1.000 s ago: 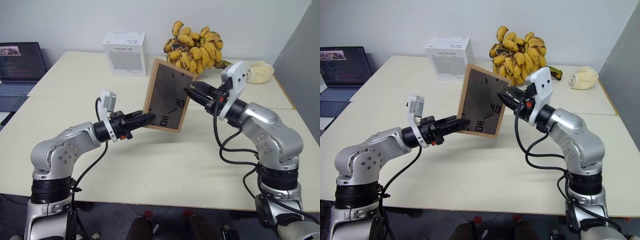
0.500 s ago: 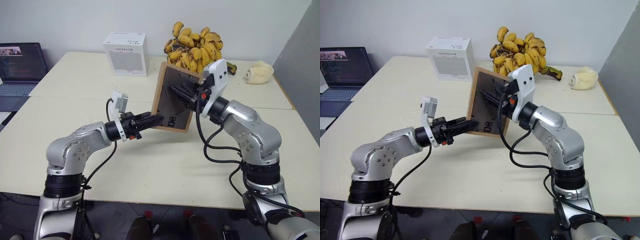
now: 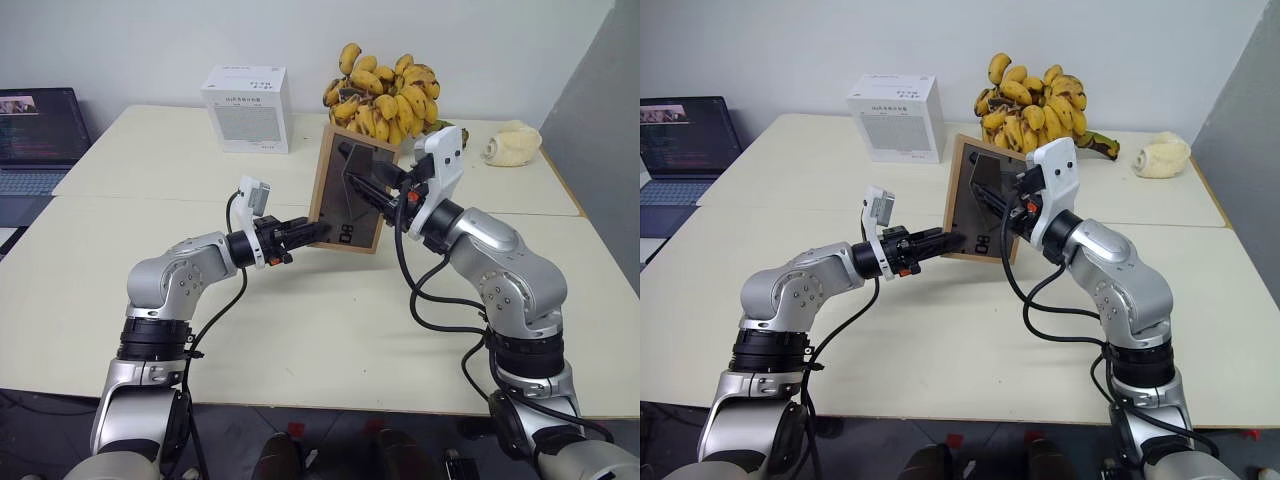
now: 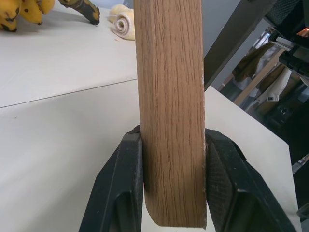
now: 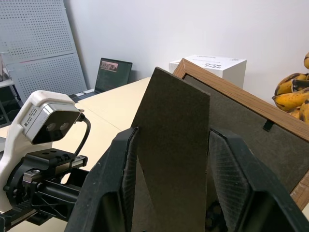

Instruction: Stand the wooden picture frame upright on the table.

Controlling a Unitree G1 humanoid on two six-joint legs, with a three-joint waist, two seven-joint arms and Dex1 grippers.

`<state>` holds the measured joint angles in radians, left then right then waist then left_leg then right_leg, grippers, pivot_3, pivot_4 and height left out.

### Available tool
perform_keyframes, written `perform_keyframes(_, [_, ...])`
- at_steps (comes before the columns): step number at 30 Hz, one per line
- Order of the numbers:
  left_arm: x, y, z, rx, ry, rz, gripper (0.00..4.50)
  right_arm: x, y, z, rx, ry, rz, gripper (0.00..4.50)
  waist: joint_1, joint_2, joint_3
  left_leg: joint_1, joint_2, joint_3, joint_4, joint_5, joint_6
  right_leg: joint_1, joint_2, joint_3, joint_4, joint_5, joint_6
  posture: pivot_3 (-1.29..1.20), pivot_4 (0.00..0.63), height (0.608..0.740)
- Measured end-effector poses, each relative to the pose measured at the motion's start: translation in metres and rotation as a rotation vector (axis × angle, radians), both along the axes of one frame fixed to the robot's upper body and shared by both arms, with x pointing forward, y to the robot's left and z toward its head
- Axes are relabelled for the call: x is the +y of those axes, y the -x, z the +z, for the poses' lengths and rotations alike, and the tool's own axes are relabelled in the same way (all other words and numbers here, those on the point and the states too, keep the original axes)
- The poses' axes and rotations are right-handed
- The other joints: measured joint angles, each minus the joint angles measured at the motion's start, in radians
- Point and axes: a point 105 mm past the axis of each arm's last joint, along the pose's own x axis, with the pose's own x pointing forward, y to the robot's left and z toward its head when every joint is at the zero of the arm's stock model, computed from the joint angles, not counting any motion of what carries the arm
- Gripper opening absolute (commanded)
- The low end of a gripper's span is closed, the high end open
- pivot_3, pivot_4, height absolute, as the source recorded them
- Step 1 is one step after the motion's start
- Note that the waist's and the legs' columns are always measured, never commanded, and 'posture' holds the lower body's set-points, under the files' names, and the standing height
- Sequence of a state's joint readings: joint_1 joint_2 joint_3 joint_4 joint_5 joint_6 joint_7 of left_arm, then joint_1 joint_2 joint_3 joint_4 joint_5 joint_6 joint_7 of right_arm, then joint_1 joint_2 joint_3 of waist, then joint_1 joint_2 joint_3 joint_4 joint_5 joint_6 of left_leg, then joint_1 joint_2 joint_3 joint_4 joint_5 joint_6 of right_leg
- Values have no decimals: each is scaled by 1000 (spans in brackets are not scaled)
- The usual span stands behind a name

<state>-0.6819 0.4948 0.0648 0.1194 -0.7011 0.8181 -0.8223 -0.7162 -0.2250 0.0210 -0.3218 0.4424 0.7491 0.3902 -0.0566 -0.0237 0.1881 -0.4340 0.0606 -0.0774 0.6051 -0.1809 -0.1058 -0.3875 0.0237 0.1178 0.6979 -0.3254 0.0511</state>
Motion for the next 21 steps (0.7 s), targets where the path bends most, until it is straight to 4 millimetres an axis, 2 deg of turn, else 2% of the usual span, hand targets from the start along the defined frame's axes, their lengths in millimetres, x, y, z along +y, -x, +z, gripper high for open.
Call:
perform_keyframes(3, [0,0,0,1,-1,-3,1321,0,0,0,-2,1,-2,2676,0,0,0,0,0,0,0,0,0,0,0,0,0,0,0,0,150,740])
perform_keyframes(8, [-5,2,3,-9,5,-17,1321,3,0,-2,0,10,5,3768,0,0,0,0,0,0,0,0,0,0,0,0,0,0,0,0,150,740])
perform_keyframes(15, [-7,4,8,-31,1,-27,1321,2,-2,-7,-7,64,1,3768,0,0,0,0,0,0,1,0,0,0,0,0,0,0,0,0,150,740])
perform_keyframes(18, [-5,4,7,-32,-6,-25,1321,-8,-4,-10,-15,109,-27,3768,0,0,0,0,0,0,1,0,0,0,0,0,0,0,0,0,150,740])
perform_keyframes(21, [0,3,6,-30,-23,-14,1321,-26,-8,-24,5,182,-73,3768,0,0,0,0,0,0,1,0,0,0,0,0,0,0,0,0,150,740])
